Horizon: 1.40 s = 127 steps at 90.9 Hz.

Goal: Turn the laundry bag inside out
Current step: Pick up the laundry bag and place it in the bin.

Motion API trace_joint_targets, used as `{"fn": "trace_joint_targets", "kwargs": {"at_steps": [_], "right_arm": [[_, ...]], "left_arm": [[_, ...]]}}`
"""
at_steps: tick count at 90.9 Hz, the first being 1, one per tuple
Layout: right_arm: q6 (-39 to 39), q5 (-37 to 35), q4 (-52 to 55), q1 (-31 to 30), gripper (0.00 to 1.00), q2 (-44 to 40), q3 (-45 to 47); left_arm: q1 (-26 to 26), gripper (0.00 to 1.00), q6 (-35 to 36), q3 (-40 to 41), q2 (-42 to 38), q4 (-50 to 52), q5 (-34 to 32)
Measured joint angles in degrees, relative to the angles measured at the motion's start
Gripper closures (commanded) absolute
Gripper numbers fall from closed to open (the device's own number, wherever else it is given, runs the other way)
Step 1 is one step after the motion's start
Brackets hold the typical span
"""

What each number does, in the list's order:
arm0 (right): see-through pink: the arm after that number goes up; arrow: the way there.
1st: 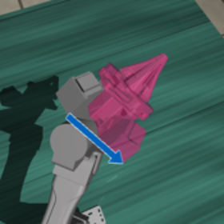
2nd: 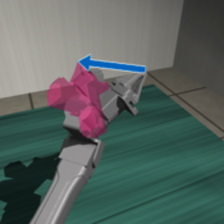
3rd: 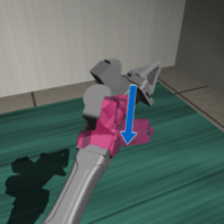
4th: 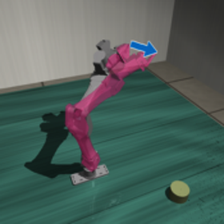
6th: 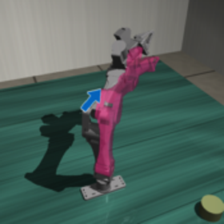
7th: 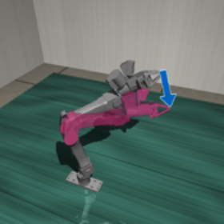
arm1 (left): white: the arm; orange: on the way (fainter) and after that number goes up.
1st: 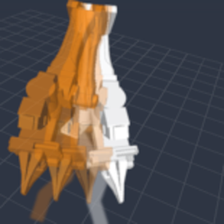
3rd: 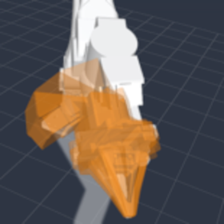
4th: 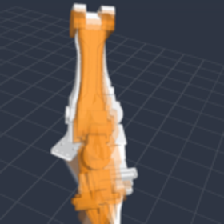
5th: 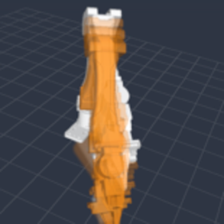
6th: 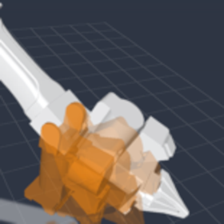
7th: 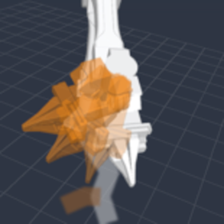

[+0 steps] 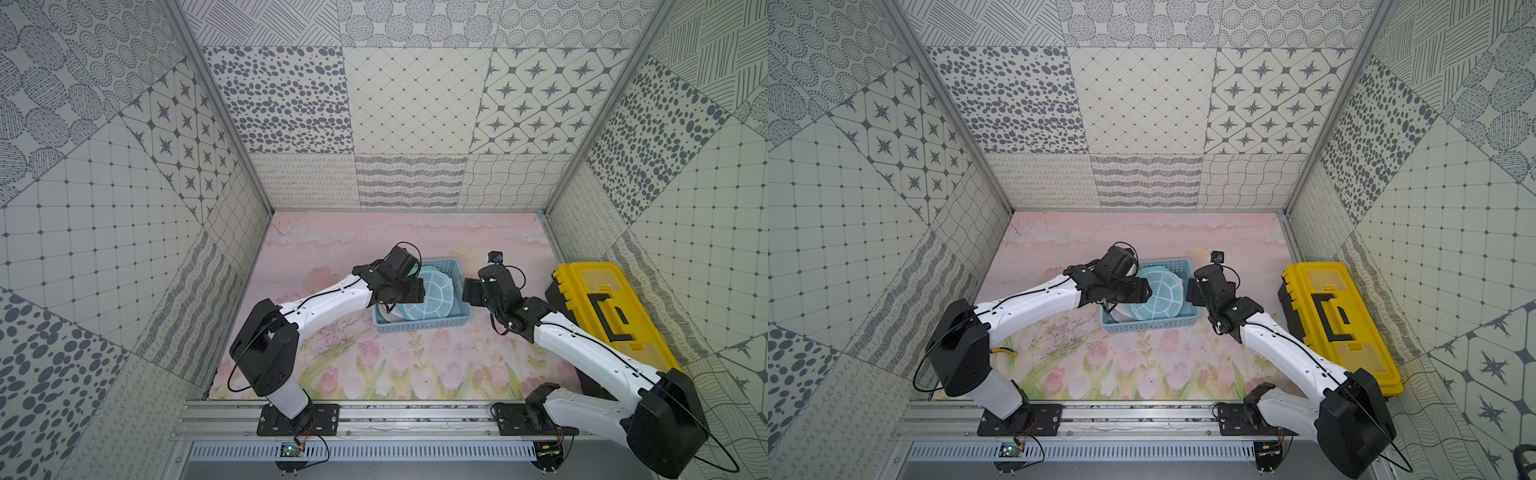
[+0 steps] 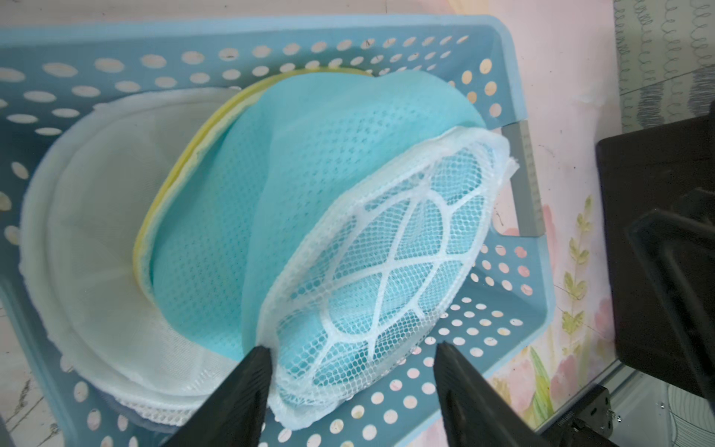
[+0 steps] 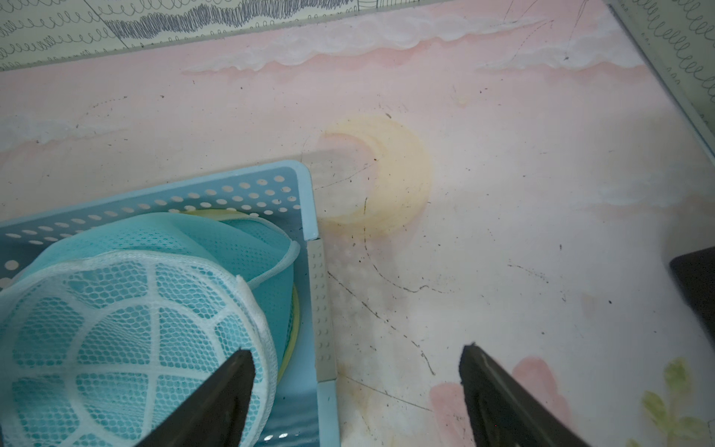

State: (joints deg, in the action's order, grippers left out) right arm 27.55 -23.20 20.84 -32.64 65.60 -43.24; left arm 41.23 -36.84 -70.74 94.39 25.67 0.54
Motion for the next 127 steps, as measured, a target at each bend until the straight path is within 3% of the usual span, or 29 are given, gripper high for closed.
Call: {"fn": "trace_joint_targets", "kwargs": {"at_steps": [24,66,80,100,127], "right_arm": [[-0.1,-0.3,-1.1,-0.2,0.12,-1.6,2.5],[-0.2,1.2,-1.1,-0.6,0.13,-1.7,2.6],[-1.1,1.4,-1.1,-2.5,0.13,-1.8,2.6],[-3.0,1.6,-0.9,-6.7,0.12,-1.8,2.5],[-10.8,5.8,-4.5,-16.1,0.12,-7.1,2.3]], "left_arm": [[0.4,0.24,1.2,1.5,-4.6,1.1,-4.4],[0.4,0.43,2.3,-3.2,3.1,0.8,-4.7],[0.4,0.57,1.3,-3.4,4.7,0.7,-3.7],[0.4,1.00,-0.9,-4.2,4.9,1.2,-2.4],[0.3,1.00,-8.6,-12.0,2.3,7.2,-1.1]]}}
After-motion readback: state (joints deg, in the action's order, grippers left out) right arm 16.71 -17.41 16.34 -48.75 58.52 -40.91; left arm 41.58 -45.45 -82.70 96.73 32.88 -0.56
